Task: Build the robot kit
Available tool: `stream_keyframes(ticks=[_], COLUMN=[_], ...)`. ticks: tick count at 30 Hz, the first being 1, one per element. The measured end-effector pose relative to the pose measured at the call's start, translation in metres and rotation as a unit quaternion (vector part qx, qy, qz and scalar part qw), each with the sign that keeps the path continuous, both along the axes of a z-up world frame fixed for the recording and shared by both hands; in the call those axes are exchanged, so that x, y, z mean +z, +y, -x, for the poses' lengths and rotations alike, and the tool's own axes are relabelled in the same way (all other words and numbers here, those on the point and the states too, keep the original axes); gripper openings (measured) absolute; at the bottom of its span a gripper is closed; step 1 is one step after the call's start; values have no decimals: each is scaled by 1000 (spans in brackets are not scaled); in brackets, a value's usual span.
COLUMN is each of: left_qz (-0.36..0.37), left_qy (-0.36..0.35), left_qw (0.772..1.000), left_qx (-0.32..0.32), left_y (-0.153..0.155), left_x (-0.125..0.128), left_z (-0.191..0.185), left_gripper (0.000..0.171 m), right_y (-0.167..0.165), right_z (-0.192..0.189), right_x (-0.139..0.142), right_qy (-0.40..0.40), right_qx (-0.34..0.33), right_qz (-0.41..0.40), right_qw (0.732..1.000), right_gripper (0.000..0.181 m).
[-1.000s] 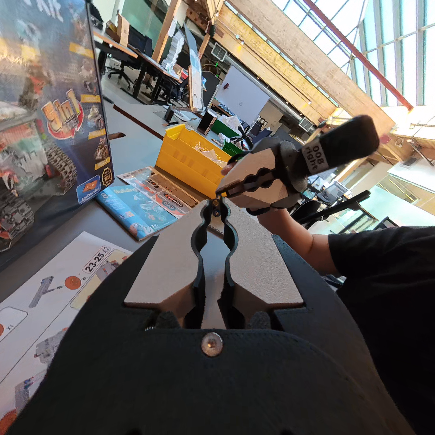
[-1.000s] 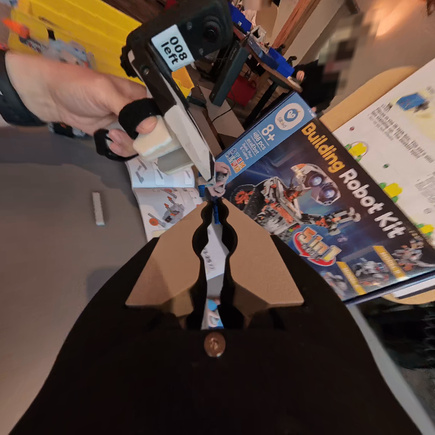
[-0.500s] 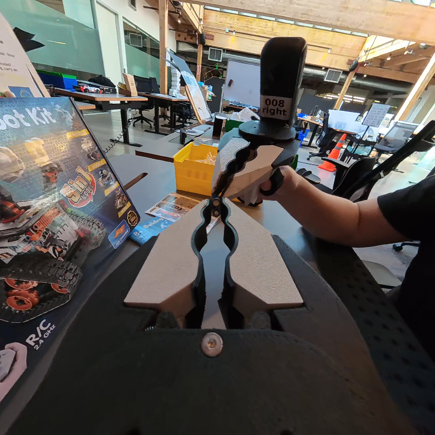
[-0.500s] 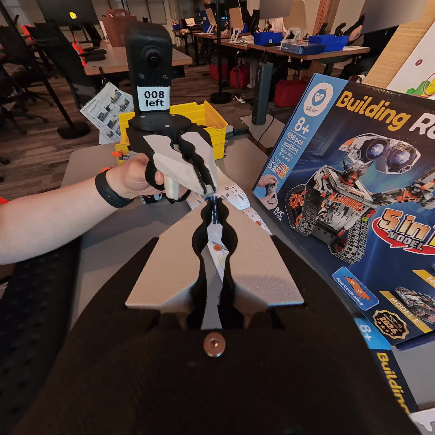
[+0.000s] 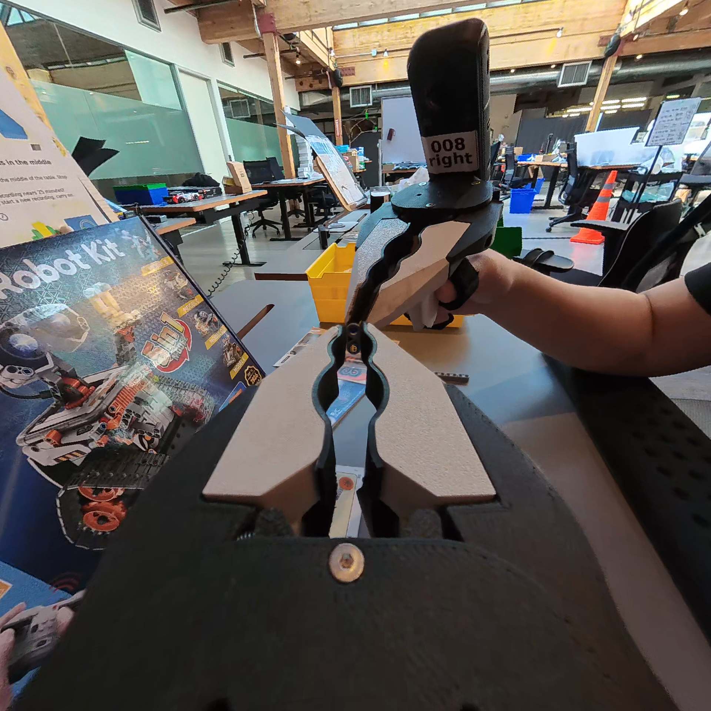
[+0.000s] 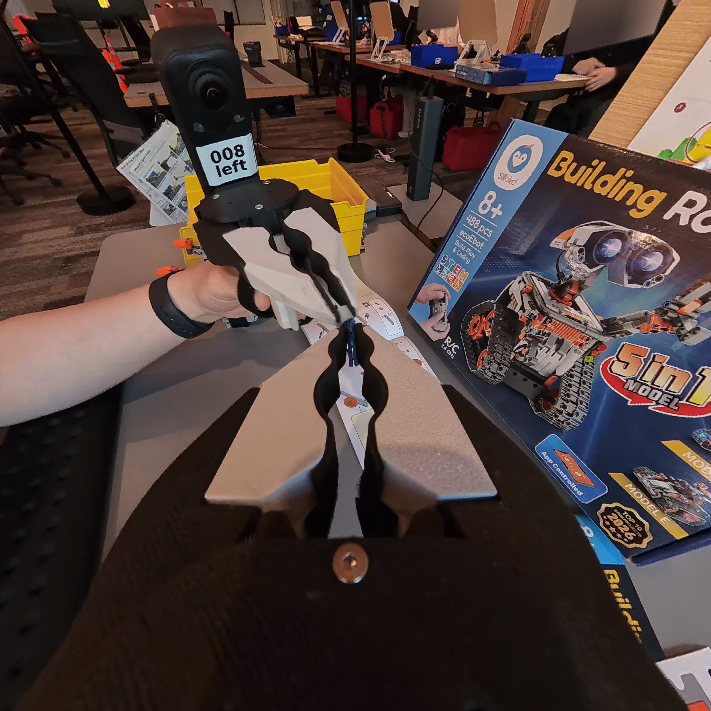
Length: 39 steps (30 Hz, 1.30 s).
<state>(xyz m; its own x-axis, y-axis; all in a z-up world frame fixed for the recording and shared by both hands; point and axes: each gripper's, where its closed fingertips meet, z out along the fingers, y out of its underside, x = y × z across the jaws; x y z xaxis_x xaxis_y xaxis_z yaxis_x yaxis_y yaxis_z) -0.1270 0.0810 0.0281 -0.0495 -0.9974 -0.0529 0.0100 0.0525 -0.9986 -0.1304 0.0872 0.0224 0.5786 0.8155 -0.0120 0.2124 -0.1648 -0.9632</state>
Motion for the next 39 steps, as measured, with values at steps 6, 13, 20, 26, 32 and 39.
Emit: stream_keyframes(ticks=[6,13,20,26,32,39], left_qz=[-4,42,93,137,152,199], left_qy=[1,-6,-2,18,15,-42], left_qw=[1000,998,992,984,983,971], left_qx=[-1,-38,-80,-111,-103,-127], left_y=[-1,-7,-15,-20,-17,-15], left_x=[0,2,3,-4,-2,20], left_z=[-1,1,3,4,3,11], left_gripper=[5,6,5,5,5,6], right_y=[-1,-8,-15,-20,-16,-25], right_z=[1,3,6,8,6,-5], right_x=[1,4,5,-1,0,28], right_qy=[-9,-35,-71,-103,-101,-39], right_qx=[4,20,34,49,43,57], right_qz=[-12,-50,-81,-89,-97,-122], right_qw=[1000,998,994,989,989,990], right_gripper=[3,3,3,3,3,20])
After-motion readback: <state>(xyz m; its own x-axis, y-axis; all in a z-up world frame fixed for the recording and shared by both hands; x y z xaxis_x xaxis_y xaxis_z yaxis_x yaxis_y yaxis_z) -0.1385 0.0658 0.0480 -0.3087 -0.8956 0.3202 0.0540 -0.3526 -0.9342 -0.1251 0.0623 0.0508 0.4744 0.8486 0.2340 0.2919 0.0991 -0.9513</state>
